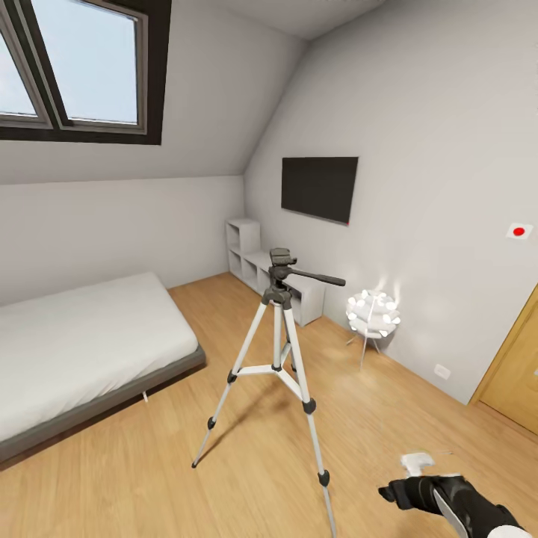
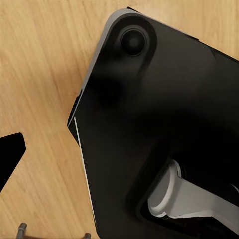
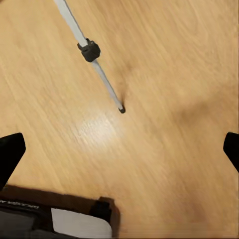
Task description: Attach the digital camera to the camera tripod in the bedroom.
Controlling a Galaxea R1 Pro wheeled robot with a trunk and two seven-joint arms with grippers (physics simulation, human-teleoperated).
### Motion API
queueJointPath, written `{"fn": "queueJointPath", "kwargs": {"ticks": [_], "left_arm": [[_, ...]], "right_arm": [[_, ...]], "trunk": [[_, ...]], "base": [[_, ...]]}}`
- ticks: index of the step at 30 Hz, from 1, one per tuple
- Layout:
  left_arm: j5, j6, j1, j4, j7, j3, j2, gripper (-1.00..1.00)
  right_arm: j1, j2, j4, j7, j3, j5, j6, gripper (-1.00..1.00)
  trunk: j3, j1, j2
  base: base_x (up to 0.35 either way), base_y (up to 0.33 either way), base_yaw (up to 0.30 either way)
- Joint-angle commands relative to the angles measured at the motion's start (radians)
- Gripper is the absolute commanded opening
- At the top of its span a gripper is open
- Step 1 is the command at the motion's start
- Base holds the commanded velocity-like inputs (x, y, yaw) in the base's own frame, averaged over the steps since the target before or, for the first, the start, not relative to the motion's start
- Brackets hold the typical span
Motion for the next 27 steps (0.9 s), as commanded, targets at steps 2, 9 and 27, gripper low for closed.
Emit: {"fn": "queueJointPath", "kwargs": {"ticks": [2,9,27], "left_arm": [[0.001,-0.001,0.000,-0.002,0.000,0.005,0.000,1.00],[0.003,-0.001,0.000,-0.002,0.000,0.005,0.000,1.00],[0.004,-0.001,0.000,-0.002,0.000,0.004,0.001,1.00]], "right_arm": [[-0.001,-0.001,0.282,-0.011,0.006,-0.003,-0.053,1.00],[0.128,0.014,0.377,-0.117,-0.003,-0.024,-0.186,1.00],[0.283,0.026,0.381,-0.173,-0.011,-0.074,-0.327,1.00]], "trunk": [[-0.002,0.001,-0.002],[-0.002,0.001,-0.002],[-0.002,0.001,-0.002]], "base": [[0.000,0.000,0.000],[0.000,0.000,0.000],[0.000,0.000,-0.140]]}}
